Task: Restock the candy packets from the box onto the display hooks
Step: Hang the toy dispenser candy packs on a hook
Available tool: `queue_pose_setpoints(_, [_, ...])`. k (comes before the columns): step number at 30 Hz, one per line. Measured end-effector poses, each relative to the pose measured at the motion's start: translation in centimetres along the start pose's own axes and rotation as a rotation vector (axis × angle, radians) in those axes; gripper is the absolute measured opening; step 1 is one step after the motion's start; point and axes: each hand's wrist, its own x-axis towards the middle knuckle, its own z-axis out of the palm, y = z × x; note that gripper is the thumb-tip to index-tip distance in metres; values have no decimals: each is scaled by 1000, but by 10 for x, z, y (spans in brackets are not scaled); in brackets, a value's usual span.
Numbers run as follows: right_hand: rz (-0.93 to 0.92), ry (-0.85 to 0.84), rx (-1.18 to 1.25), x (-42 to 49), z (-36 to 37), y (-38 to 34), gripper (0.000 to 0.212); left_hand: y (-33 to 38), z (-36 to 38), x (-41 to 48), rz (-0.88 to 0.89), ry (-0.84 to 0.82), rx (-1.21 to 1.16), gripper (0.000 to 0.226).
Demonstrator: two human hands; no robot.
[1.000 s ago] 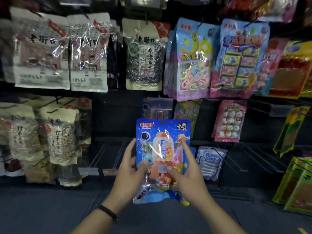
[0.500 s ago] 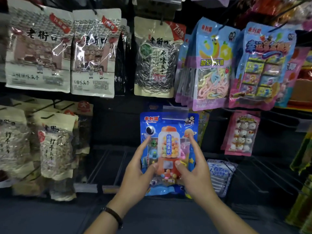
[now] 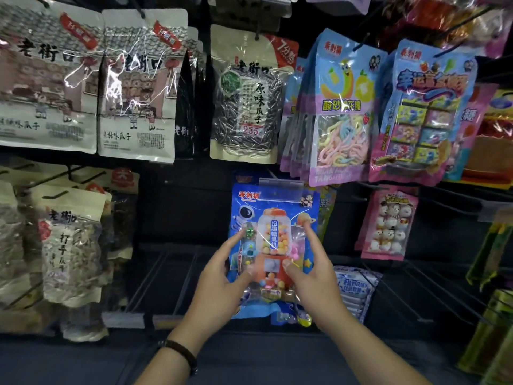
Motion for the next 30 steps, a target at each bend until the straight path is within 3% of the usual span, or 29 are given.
queue_pose_setpoints(11, [38,11,-140,59,1,27,87,-34,5,13,-81,-5,294,75])
queue_pose_setpoints(16, [60,23,-338,87,6,35,82,-38,5,16,-83,19,344,78])
queue_pose_setpoints(22, [46,25,-447,102,2,45,91,-49,3,6,-141,-93,480,79])
queue_pose_setpoints(26, [104,23,-602,81,-17,50,87,-48,3,-8,-174,-164,567,59])
queue_pose_setpoints(30, [116,-17,-675,28,-43,49,58,-42,1,-36,-239,-289,651,35])
